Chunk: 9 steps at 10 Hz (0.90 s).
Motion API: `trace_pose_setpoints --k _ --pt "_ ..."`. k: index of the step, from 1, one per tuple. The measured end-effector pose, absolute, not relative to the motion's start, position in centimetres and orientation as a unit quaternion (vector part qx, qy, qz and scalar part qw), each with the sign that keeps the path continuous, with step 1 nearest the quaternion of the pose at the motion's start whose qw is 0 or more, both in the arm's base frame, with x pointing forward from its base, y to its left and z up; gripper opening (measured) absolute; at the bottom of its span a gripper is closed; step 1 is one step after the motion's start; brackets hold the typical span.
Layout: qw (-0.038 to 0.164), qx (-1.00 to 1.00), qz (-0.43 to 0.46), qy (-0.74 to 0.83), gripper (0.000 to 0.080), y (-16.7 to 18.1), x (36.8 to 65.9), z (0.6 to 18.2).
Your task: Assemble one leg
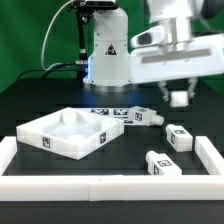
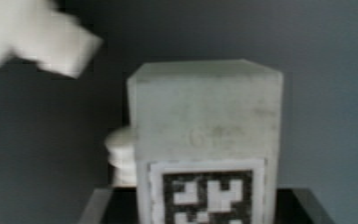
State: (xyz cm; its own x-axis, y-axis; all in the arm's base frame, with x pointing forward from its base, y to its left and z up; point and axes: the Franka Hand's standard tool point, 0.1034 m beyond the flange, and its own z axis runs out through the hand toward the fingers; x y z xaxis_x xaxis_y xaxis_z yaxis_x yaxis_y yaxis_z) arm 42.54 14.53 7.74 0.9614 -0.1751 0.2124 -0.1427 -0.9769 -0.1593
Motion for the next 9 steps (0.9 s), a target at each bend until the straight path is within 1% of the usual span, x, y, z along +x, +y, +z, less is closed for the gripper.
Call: trace_pose_setpoints --k 2,7,9 --pt "0.068 -0.987 -0.103 0.098 0.0284 15.1 42.5 4.8" --pt "0.067 -0.988 -0.097 0.100 0.0284 15.2 42.3 4.3" --pt "0.068 -0.988 -0.069 0.117 0.0284 16.8 41.1 2.3"
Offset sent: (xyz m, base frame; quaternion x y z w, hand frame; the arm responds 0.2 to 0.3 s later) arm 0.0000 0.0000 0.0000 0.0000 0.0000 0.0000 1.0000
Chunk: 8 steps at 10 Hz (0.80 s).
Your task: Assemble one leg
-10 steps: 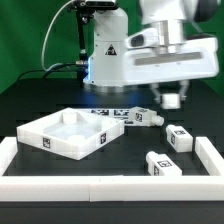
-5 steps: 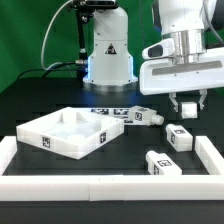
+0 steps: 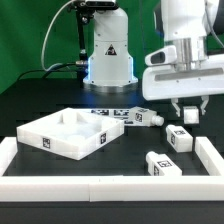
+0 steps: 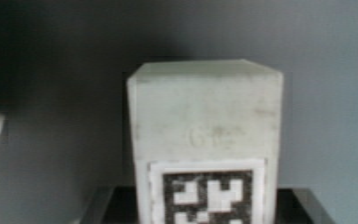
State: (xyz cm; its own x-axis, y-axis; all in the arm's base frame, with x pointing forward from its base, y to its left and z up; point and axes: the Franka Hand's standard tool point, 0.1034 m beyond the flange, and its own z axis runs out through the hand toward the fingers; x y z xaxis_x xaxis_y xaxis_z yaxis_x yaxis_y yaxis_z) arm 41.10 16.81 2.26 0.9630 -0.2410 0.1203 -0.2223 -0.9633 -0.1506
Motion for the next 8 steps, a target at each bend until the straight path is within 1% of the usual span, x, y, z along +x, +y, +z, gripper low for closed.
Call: trace_pose_setpoints --k 1,2,4,5,6,7,8 --pt "0.066 -0.989 -0.064 0.119 0.0284 16.7 41.1 1.4" --pt "0.065 -0.987 -0.068 0.129 0.0284 15.8 41.5 1.1" --pt "0.065 -0.987 -0.067 0.128 0.0284 15.9 41.4 1.1" --pt "0.065 -0.987 -0.067 0.129 0.0380 15.9 41.4 1.1" --pt "0.066 -0.987 -0.068 0.129 0.0555 15.8 41.6 1.3" --pt "0.070 -0.989 -0.056 0.122 0.0555 15.6 41.7 2.4" --pt "0.076 -0.989 -0.051 0.120 0.0630 14.9 42.4 4.6"
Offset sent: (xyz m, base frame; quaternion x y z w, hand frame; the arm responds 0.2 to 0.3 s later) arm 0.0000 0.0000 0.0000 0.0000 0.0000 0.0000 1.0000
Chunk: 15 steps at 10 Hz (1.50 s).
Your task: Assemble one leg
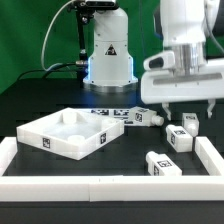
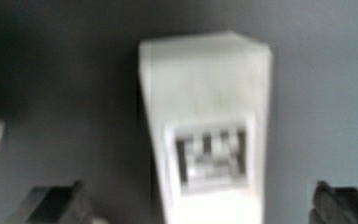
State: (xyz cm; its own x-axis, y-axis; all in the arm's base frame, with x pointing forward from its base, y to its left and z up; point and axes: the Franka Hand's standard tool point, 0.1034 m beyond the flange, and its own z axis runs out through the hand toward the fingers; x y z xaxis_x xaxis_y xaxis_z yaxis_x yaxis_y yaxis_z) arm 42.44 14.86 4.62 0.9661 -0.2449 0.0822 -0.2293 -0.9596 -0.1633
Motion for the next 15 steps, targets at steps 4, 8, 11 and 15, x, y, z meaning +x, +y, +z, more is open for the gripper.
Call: trace_pose_setpoints --k 4,8,11,15 --pt "0.086 -0.991 -0.069 0.069 0.0649 10.1 48.6 8.7" --pt "0.075 -0.994 -0.075 0.016 0.0648 11.7 50.1 6.3" --pt "0.073 -0.995 -0.071 0.017 0.0648 11.5 49.9 5.9" --pt "0.053 -0.996 -0.069 0.025 0.0648 9.7 49.0 1.1"
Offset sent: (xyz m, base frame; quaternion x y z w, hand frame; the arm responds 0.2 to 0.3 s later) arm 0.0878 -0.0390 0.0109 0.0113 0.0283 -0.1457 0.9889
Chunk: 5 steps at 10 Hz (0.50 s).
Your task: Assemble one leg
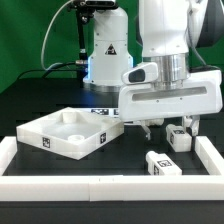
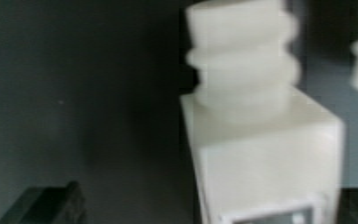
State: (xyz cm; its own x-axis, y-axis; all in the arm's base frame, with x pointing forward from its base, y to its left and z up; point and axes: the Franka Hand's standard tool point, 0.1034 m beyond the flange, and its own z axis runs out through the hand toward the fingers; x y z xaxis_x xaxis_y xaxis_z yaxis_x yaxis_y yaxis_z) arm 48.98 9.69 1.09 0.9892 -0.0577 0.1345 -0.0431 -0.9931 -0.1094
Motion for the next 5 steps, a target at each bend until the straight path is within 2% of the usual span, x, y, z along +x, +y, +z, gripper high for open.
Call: trace_pose_setpoints --k 2,3,4,5 --pt "0.053 -0.996 -0.067 0.029 0.0648 9.80 48.96 0.72" --pt "0.053 -0.996 -0.066 0.029 0.0525 9.79 48.92 0.69" --pt "0.053 -0.996 -0.066 0.029 0.0525 9.79 48.91 0.69" --pt "0.053 -0.996 -0.066 0.029 0.0386 9.79 48.90 0.68"
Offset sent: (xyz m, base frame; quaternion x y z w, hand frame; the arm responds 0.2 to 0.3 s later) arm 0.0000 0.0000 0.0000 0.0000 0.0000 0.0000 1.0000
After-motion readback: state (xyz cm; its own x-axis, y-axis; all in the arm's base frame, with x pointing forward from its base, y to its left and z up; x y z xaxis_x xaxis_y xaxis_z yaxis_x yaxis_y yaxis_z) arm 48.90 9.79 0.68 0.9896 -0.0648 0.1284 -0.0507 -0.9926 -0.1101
